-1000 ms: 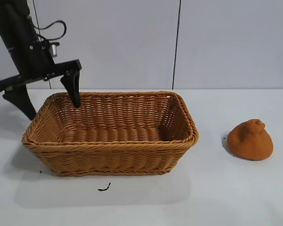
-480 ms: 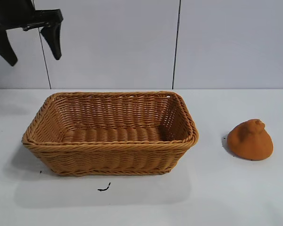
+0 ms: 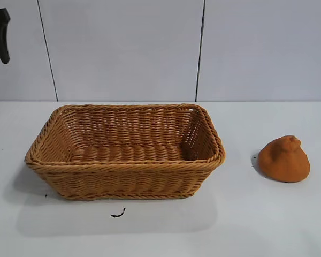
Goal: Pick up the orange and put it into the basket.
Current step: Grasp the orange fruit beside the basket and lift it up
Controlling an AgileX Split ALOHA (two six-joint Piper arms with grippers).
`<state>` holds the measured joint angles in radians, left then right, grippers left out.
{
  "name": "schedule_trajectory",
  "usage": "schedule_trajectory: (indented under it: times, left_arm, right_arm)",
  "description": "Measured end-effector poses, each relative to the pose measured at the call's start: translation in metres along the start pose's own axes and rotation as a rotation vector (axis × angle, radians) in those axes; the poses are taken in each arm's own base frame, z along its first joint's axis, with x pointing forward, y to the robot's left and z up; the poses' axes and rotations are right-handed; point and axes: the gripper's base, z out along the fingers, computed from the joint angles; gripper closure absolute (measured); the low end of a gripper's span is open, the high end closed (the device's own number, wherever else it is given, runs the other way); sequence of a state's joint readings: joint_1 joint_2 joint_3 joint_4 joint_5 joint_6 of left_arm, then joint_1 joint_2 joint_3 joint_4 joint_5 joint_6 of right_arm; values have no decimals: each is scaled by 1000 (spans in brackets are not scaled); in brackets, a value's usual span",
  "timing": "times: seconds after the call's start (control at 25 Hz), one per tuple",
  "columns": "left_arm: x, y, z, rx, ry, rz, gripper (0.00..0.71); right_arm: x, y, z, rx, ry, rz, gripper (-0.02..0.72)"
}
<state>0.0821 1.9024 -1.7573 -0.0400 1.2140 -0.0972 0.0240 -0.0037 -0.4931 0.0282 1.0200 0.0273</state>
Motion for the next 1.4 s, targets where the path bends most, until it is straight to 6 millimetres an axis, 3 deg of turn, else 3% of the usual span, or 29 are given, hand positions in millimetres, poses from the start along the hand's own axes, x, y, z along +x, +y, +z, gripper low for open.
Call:
schedule_trajectory:
  times: [0.04, 0.2, 0.48, 0.76, 1.04, 1.2, 1.4]
  left_arm:
    - [16, 1, -17, -1, -8, 17, 16]
    - [57, 5, -53, -3, -30, 67, 15]
    - [151, 14, -92, -2, -60, 112, 15]
    - [246, 24, -91, 13, -196, 109, 15]
    - [323, 33, -82, 25, -379, 118, 15]
    - [352, 36, -81, 32, -465, 122, 15]
    - [367, 37, -90, 38, -579, 126, 15]
  right_arm:
    - [0, 0, 0, 0, 0, 0, 24]
    - [0, 0, 0, 0, -1, 0, 24]
    - [0, 0, 0, 0, -1, 0, 24]
    - [0, 0, 0, 0, -1, 0, 24]
    - [0, 0, 0, 0, 1, 0, 24]
    - [0, 0, 0, 0, 1, 0, 24]
    - [0, 0, 0, 0, 1, 0, 24]
